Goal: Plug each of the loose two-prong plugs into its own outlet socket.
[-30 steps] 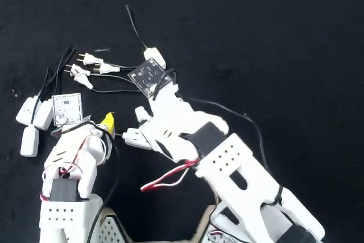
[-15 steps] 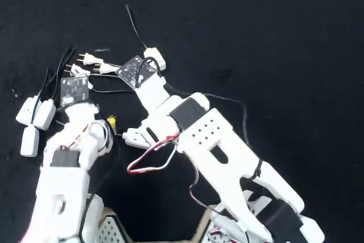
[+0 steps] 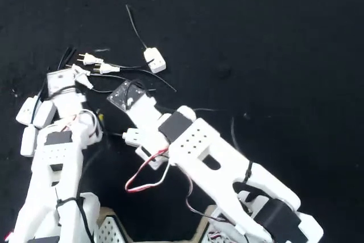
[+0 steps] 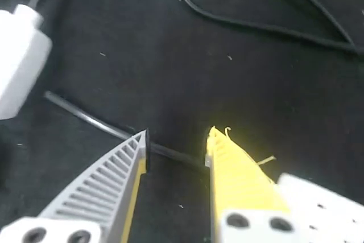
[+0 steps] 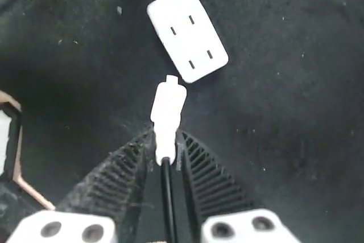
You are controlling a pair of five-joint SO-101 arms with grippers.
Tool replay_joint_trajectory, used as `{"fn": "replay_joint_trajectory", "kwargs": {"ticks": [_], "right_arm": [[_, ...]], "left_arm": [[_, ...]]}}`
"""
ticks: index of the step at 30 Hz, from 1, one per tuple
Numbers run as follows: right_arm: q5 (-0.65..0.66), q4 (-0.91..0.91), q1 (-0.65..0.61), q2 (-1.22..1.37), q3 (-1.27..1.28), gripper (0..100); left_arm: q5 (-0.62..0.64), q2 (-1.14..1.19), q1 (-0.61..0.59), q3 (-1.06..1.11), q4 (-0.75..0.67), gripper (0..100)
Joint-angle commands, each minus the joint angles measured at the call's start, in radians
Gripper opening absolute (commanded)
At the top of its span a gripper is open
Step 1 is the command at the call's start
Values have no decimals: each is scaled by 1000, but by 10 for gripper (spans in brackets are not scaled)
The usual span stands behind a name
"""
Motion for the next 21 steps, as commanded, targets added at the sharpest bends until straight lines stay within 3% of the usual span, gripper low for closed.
{"fn": "replay_joint_trajectory", "kwargs": {"ticks": [1, 11, 16, 21], "right_arm": [[6, -51, -14, -2, 1, 10], [6, -172, -8, 90, 77, 10], [6, -199, 74, 97, 73, 10], [20, -196, 180, 97, 48, 10]], "left_arm": [[49, 0, -31, -47, -25, 181], [54, 6, -25, -47, -23, 181], [48, 9, -13, -47, -18, 182], [-26, 9, 102, -22, -18, 182]]}}
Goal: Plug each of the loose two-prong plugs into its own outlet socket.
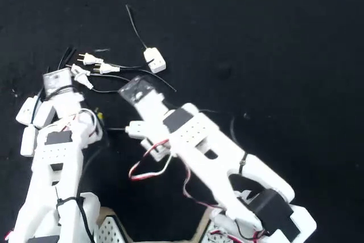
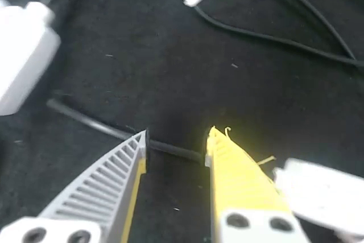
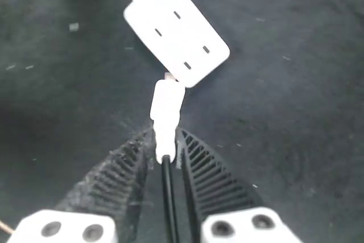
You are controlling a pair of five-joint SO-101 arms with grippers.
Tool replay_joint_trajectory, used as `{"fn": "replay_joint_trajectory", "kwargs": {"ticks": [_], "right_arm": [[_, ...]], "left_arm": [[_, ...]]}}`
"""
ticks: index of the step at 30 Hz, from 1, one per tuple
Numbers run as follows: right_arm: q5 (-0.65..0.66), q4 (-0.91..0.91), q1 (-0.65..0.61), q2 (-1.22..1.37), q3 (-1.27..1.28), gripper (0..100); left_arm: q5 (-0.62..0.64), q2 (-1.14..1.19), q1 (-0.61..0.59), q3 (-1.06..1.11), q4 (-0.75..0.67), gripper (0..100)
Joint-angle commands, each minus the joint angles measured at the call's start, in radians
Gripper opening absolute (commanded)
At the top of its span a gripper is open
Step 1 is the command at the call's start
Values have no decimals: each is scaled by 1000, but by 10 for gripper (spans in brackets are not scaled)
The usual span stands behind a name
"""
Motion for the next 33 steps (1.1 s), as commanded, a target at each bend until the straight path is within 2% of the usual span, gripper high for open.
{"fn": "replay_joint_trajectory", "kwargs": {"ticks": [1, 6, 12, 18, 23, 27, 33], "right_arm": [[37, -17, 74, 2, -39, 10], [49, -12, 86, -2, -42, 10], [48, -18, 84, -4, -44, 10], [46, -15, 81, -4, -39, 10], [46, -15, 80, -4, -38, 10], [44, -14, 80, -4, -38, 10], [44, -12, 80, -4, -36, 10]], "left_arm": [[-81, 2, 104, -16, -11, 181], [-161, 2, 216, 18, -11, 181], [-192, 3, 268, 31, -9, 181], [-178, -9, 205, 15, -20, 181], [-48, 5, 85, -25, -66, 181], [-68, 41, 105, -27, -81, 181], [-63, 253, 119, -145, -80, 181]]}}
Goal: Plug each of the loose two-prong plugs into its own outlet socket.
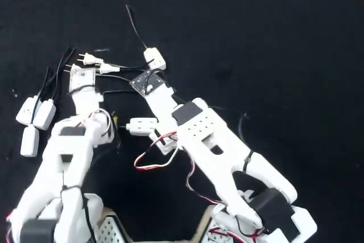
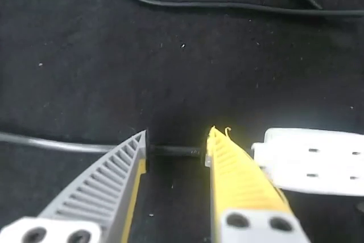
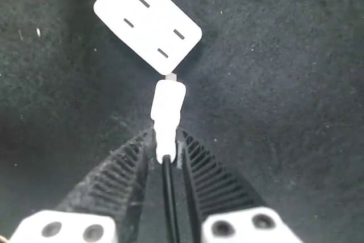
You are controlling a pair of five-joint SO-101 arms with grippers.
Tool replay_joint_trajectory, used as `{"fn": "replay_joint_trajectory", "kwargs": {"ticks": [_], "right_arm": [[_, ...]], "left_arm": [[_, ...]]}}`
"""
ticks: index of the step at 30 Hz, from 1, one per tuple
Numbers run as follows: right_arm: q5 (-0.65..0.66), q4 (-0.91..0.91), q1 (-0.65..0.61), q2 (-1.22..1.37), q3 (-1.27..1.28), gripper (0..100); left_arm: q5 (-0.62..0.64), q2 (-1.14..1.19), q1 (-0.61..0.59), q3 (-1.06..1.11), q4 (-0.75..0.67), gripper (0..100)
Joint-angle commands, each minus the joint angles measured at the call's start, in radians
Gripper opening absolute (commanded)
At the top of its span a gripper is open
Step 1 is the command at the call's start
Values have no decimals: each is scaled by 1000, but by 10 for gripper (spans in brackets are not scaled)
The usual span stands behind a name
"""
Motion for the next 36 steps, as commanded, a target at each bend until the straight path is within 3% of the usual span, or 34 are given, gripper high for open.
{"fn": "replay_joint_trajectory", "kwargs": {"ticks": [1, 10, 20, 29, 36], "right_arm": [[6, -12, 17, -4, -36, 10], [-55, -12, 15, -2, -41, 10], [-49, 15, 21, -1, -42, 10], [-46, 28, 23, 1, -81, 10], [126, 224, 40, 2, -193, 10]], "left_arm": [[11, 97, 15, -110, -11, 181], [5, 152, 62, -127, -3, 181], [3, 143, 185, -122, 155, 181], [-68, 143, 257, -101, 167, 181], [-68, 143, 249, -107, 167, 181]]}}
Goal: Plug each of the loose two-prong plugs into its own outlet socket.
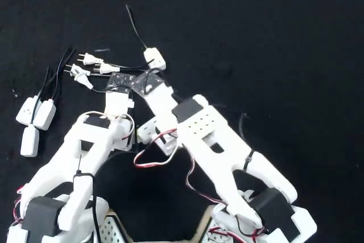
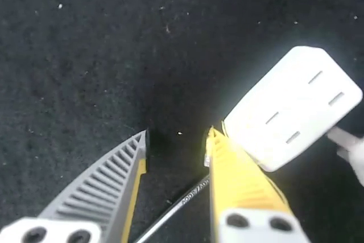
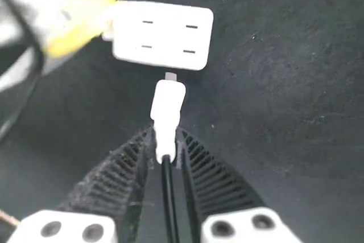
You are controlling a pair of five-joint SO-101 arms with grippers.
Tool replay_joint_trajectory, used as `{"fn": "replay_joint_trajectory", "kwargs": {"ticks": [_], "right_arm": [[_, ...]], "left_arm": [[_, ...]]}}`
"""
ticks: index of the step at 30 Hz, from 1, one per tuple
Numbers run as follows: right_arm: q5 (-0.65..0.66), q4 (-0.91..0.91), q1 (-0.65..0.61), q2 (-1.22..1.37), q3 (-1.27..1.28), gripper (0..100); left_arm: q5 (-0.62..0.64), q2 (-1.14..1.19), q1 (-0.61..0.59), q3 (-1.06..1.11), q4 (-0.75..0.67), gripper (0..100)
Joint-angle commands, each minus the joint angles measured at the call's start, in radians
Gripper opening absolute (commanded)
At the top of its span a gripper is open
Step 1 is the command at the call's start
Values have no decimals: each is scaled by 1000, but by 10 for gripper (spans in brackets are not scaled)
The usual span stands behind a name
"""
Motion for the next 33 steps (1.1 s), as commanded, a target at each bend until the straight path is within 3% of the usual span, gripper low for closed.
{"fn": "replay_joint_trajectory", "kwargs": {"ticks": [1, 6, 11, 16, 20, 23, 28, 33], "right_arm": [[49, 114, 44, 2, -150, 10], [52, 186, 106, 4, -291, 10], [57, 226, 106, 10, -343, 10], [58, 302, 109, 108, -424, 10], [58, 327, 106, 182, -473, 10], [57, 328, 103, 220, -487, 10], [52, 348, 103, 268, -498, 10], [44, 439, 103, 335, -613, 10]], "left_arm": [[-12, -8, 21, -10, 14, 181], [-12, -9, 19, -56, 126, 181], [-61, -40, -15, -67, 152, 181], [-66, -252, -128, -50, 172, 181], [-71, -463, -228, -36, 285, 181], [-147, -612, -337, -7, 385, 181], [-264, -824, -527, 173, 407, 181], [-267, -1003, -559, 348, 405, 181]]}}
